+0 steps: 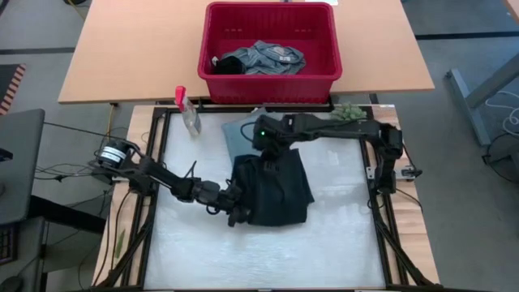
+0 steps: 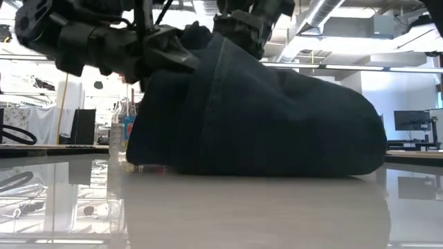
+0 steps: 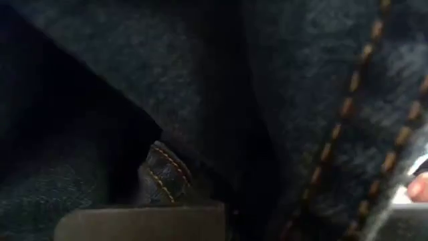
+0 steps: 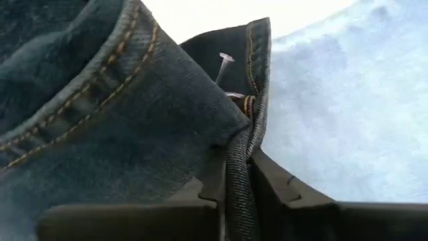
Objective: Fold Laundry from Bin
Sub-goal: Fold the black pants from the red laundry bin
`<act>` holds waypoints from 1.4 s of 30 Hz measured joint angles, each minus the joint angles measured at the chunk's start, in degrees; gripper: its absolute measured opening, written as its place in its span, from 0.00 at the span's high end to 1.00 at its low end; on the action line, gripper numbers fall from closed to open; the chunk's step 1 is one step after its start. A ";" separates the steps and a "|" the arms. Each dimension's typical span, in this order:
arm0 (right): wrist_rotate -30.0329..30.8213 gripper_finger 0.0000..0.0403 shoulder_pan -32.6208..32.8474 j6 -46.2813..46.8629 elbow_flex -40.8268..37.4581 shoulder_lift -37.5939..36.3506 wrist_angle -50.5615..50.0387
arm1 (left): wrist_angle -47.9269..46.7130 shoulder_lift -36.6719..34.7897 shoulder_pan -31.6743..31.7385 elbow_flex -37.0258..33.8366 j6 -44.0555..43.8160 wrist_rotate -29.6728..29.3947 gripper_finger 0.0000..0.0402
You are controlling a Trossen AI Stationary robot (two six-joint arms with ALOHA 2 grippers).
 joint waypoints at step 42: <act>-1.23 0.22 -1.09 19.72 -35.89 -13.16 36.81 | 3.50 2.83 -7.28 -10.07 -36.47 3.79 1.00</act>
